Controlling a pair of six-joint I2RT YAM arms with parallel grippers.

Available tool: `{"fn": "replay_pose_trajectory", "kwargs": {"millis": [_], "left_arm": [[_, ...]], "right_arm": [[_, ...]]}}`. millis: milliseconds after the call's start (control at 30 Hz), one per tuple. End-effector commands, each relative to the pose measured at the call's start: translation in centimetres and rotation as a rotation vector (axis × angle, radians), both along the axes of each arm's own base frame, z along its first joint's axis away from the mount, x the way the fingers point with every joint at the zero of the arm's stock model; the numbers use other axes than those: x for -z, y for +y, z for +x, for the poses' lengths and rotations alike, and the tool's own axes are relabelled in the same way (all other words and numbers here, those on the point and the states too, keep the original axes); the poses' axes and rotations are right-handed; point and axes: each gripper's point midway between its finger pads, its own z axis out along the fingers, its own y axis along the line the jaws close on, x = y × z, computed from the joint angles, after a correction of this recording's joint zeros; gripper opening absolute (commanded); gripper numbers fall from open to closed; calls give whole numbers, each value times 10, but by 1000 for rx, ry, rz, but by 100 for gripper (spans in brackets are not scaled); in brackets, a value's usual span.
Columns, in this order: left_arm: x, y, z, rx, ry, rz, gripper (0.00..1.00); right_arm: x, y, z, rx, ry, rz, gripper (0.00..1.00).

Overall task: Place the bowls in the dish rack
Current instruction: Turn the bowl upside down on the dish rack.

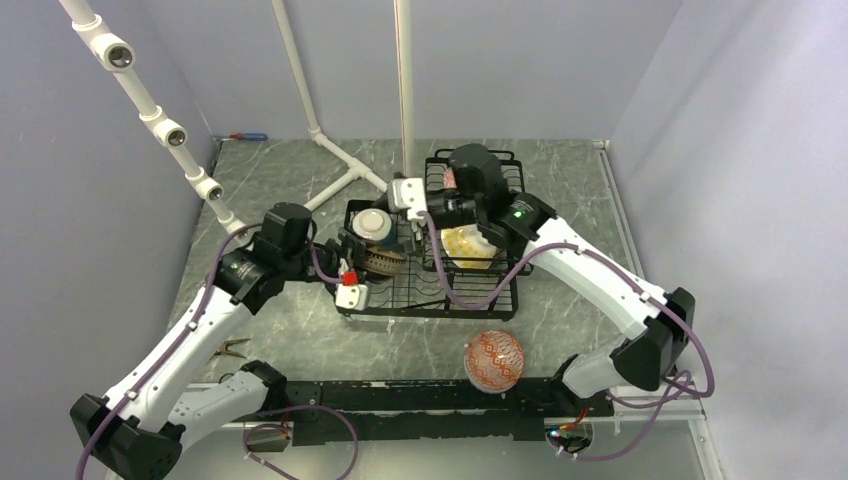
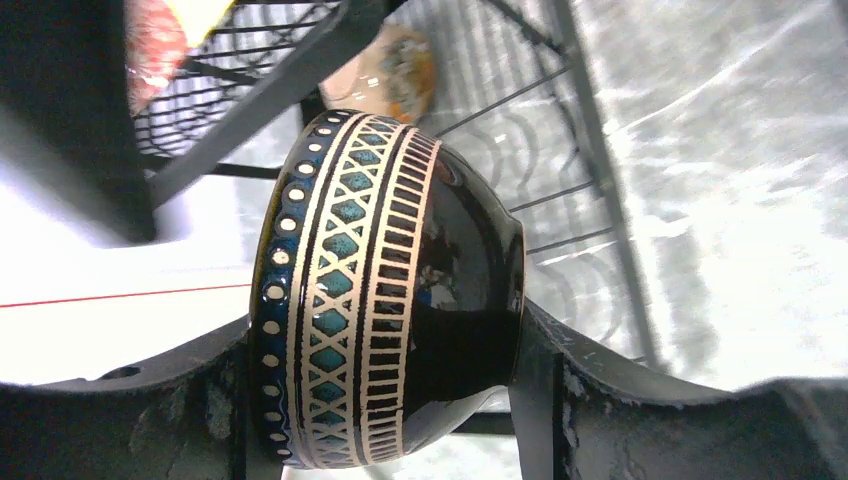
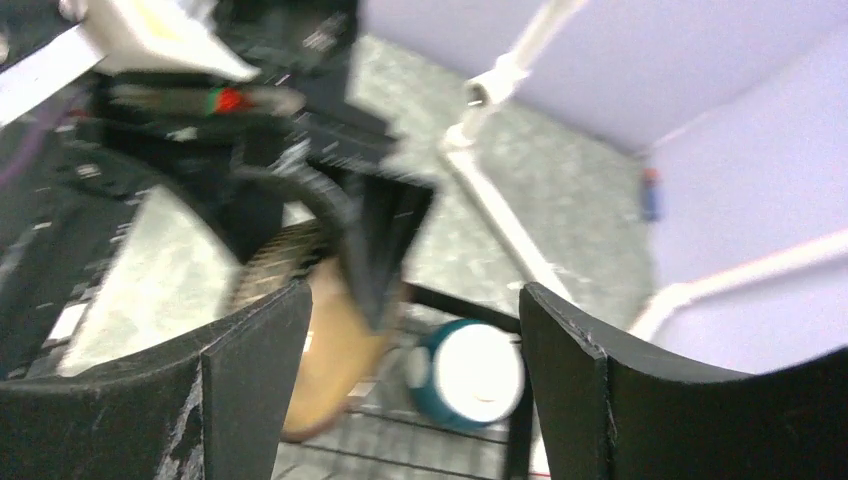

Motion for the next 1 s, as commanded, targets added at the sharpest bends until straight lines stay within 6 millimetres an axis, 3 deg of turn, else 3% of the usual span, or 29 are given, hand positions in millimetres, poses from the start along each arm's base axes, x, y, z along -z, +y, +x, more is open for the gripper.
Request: {"fn": "replay_pose_trajectory", "kwargs": {"millis": [0, 133, 267, 700, 967], "left_arm": [[4, -16, -23, -8, 242, -135, 3], [13, -23, -29, -75, 401, -243, 3], [24, -26, -28, -143, 526, -301, 3], [58, -31, 7, -378, 960, -417, 3], [65, -43, 21, -389, 1206, -470, 3]], "right_arm": [[-88, -14, 19, 111, -250, 253, 83], [-101, -22, 17, 132, -267, 308, 88], [-100, -25, 19, 151, -269, 310, 89], [-103, -36, 20, 202, -290, 327, 90], [-105, -43, 17, 218, -302, 328, 90]]}}
